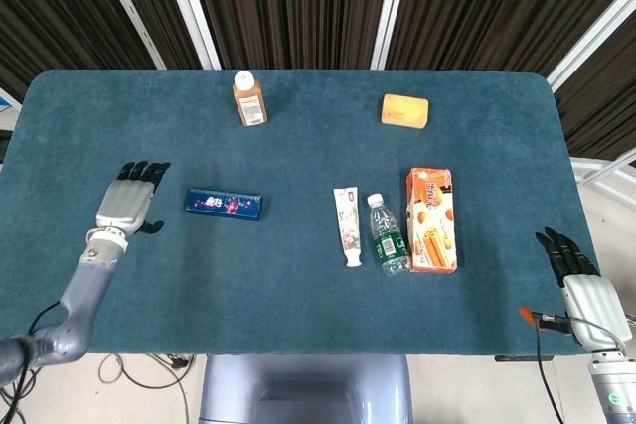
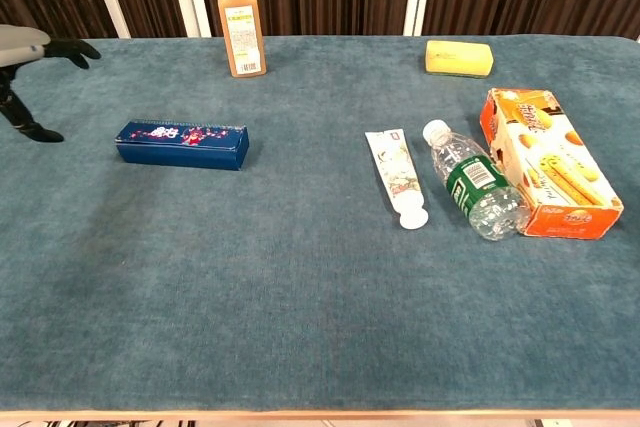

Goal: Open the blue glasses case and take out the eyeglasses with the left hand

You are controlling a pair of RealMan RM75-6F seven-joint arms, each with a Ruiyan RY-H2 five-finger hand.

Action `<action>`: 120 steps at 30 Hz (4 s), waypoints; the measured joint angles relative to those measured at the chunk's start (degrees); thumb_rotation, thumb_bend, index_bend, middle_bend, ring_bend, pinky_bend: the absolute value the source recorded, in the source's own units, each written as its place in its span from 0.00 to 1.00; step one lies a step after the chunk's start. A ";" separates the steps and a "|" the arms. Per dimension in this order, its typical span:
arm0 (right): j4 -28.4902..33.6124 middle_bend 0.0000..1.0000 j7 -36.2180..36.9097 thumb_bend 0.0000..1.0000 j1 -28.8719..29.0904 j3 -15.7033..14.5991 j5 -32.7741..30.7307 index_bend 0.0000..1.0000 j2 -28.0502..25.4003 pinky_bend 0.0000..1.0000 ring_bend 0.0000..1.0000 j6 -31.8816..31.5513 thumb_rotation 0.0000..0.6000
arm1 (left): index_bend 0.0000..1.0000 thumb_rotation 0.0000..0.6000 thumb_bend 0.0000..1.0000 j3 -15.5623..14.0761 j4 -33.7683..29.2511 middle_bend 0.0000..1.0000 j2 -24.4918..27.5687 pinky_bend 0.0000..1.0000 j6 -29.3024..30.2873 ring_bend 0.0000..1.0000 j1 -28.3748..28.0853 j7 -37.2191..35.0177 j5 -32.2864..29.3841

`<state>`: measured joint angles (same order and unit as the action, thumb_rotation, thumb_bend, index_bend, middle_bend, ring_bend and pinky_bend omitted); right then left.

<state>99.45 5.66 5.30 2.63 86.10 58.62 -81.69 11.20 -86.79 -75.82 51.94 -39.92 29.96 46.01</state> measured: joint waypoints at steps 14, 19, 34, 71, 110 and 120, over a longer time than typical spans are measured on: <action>0.39 0.00 0.15 0.14 0.08 0.13 -0.58 0.00 -0.15 0.19 0.00 0.39 1.00 | 0.01 1.00 0.29 0.10 9.71 0.18 -7.80 0.06 -6.25 0.00 -7.72 4.29 -8.43; 0.43 0.00 0.14 0.14 0.07 0.17 -0.65 0.00 -0.15 0.19 0.00 0.37 1.00 | 0.02 1.00 0.33 -0.15 11.27 0.20 -9.25 0.06 -7.25 0.00 -9.17 4.28 -9.51; 0.43 0.00 0.17 0.14 0.05 0.21 -0.58 0.00 -0.17 0.19 0.00 0.28 1.00 | 0.05 1.00 0.35 -0.75 11.83 0.24 -10.09 0.07 -7.53 0.00 -10.85 2.80 -10.31; 0.51 0.00 -0.14 0.15 0.02 0.34 -1.07 0.00 -0.14 0.19 0.00 0.42 1.00 | 0.13 1.00 0.48 -1.75 15.89 0.28 -13.06 0.10 -8.47 0.00 -14.21 -0.35 -10.13; 0.74 0.00 0.27 0.16 -0.44 0.53 -1.71 0.00 -0.65 0.19 0.00 0.19 1.00 | 0.08 1.00 0.35 -0.40 9.10 0.18 -8.77 0.12 -5.40 0.00 -12.19 -2.20 -6.39; 0.65 0.00 0.42 0.15 -0.50 0.45 -1.25 0.00 -0.64 0.19 0.00 0.01 1.00 | 0.07 1.00 0.34 -4.45 -4.57 0.22 0.89 0.23 -1.91 0.09 -8.47 -2.05 -2.33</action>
<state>100.10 6.08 4.80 3.08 84.85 57.98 -81.68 6.76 -91.36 -74.93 50.03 -48.39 27.91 43.68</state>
